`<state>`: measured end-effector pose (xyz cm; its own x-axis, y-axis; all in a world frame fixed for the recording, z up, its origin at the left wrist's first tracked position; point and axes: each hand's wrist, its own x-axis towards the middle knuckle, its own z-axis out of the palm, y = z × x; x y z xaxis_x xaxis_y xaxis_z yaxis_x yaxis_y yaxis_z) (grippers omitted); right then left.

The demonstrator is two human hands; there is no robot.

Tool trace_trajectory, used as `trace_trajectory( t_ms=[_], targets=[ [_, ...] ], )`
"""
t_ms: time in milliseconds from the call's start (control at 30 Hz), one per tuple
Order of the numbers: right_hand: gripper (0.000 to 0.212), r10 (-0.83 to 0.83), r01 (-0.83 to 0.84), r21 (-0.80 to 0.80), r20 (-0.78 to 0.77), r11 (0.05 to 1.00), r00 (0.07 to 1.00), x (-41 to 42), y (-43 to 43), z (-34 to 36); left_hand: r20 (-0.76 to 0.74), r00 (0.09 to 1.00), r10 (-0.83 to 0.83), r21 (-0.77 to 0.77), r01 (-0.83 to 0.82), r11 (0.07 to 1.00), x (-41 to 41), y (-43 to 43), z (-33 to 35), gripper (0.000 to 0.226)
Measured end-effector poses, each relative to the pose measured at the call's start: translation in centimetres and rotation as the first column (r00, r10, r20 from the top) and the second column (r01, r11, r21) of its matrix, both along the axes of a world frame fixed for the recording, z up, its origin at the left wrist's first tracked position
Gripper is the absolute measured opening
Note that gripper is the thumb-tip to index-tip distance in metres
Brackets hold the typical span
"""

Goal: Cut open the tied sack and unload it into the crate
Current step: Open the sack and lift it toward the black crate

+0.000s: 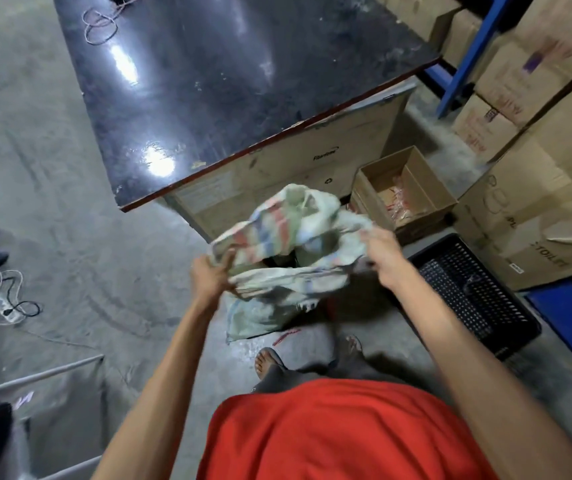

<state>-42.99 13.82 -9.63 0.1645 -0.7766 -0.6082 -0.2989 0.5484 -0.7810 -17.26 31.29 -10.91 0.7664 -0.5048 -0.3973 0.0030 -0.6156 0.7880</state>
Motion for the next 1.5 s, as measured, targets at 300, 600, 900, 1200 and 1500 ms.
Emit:
trace_trajectory(
  t_ms=[300, 600, 900, 1200, 1500],
  targets=[
    [0.038, -0.362, 0.340, 0.268, 0.037, 0.901, 0.931, -0.2, -2.5, -1.1, 0.221, 0.954, -0.202, 0.577, 0.040, 0.816, 6.1, 3.9, -1.0, 0.064],
    [0.031, 0.112, -0.192, 0.214, 0.340, 0.958, 0.934, 0.5, 1.2, -0.4, -0.030, 0.817, -0.576, 0.451, 0.525, 0.722, -1.3, -1.2, -4.8, 0.065],
    [0.050, 0.072, -0.293, -0.263, -0.619, 0.919, 0.782, -3.2, -5.8, -2.3, -0.288, 0.860, 0.421, -0.013, -0.443, 0.897, 1.8, 0.8, -4.8, 0.004],
    [0.048, -0.481, 0.335, 0.692, 0.020, 0.639, 0.876, 4.2, 1.7, -7.1, -0.386, 0.903, 0.187, 0.193, -0.119, 0.974, -2.3, 1.2, -5.1, 0.042],
    [0.037, 0.133, -0.130, 0.054, -0.043, 0.990, 0.990, 8.8, 5.2, -6.7, 0.138, 0.860, -0.491, -0.026, 0.499, 0.866, -2.8, -2.0, -0.8, 0.117]
  ],
)
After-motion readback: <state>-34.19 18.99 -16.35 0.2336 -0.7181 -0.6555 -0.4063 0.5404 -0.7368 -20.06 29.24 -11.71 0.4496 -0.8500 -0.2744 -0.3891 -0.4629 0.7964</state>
